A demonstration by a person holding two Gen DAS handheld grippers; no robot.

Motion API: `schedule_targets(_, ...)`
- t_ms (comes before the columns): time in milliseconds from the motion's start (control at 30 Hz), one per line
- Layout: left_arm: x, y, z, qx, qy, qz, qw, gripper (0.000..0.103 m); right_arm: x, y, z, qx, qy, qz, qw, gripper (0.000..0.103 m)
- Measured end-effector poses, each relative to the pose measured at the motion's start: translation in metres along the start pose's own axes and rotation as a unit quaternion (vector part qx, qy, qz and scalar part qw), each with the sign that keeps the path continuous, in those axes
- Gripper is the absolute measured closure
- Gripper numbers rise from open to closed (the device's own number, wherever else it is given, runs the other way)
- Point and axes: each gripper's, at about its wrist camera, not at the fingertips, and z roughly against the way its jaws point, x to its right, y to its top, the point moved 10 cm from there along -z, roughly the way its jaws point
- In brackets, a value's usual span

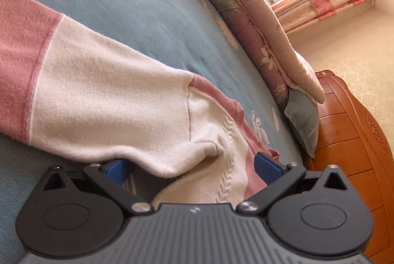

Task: Fold clothes
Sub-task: 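Grasp the cream sleeve with the left gripper and lift it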

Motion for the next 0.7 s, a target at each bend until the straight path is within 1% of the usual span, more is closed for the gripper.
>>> schedule_targets(67,0.0,0.013,0.001,0.045,0.029,-0.036,0.9979,0.001,0.0,0.0,0.0,0.0,0.0,0.0,1.0,0.0)
schedule_targets(133,-0.004,0.018,0.002,0.068,0.027,-0.016,0.9972,0.001,0.0,0.0,0.0,0.0,-0.001,0.0,1.0,0.0)
schedule_targets(167,-0.005,0.014,0.002,0.072,0.022,-0.003,0.9971,0.001,0.0,0.0,0.0,0.0,-0.001,0.001,1.0,0.0)
schedule_targets(233,-0.001,0.001,-0.003,0.044,0.011,-0.004,0.999,0.001,0.0,0.0,0.0,0.0,-0.002,0.001,1.0,0.0)
schedule_targets(300,0.005,-0.002,-0.005,0.031,-0.013,-0.003,0.9994,0.001,-0.001,0.0,0.0,0.0,-0.003,0.001,1.0,0.0)
schedule_targets(333,0.003,0.0,-0.007,0.032,-0.024,0.019,0.999,0.001,-0.001,0.0,0.0,0.001,-0.003,0.001,1.0,0.0)
schedule_targets(433,-0.005,0.019,-0.013,0.063,-0.023,0.056,0.9962,0.001,-0.001,0.0,0.001,0.002,-0.003,0.001,1.0,0.0)
schedule_targets(467,-0.005,0.026,-0.017,0.07,-0.016,0.052,0.996,0.001,-0.001,0.0,0.001,0.002,-0.003,0.001,1.0,0.0)
schedule_targets(533,-0.007,0.033,-0.019,0.083,-0.002,0.061,0.9947,0.001,0.0,-0.001,0.001,0.002,-0.003,0.001,1.0,0.0)
schedule_targets(567,-0.008,0.031,-0.018,0.088,-0.008,0.075,0.9933,0.001,0.0,0.0,0.001,0.002,-0.003,0.001,1.0,0.0)
schedule_targets(600,-0.007,0.027,-0.018,0.083,-0.011,0.071,0.9939,0.001,0.0,0.0,0.001,0.002,-0.003,0.001,1.0,0.0)
schedule_targets(667,-0.002,0.013,-0.015,0.058,-0.004,0.018,0.9981,0.001,0.0,0.0,0.001,0.002,-0.003,0.001,1.0,0.0)
schedule_targets(700,-0.005,0.012,-0.009,0.062,0.006,0.009,0.998,0.001,0.0,0.0,0.001,0.001,-0.002,0.001,1.0,0.0)
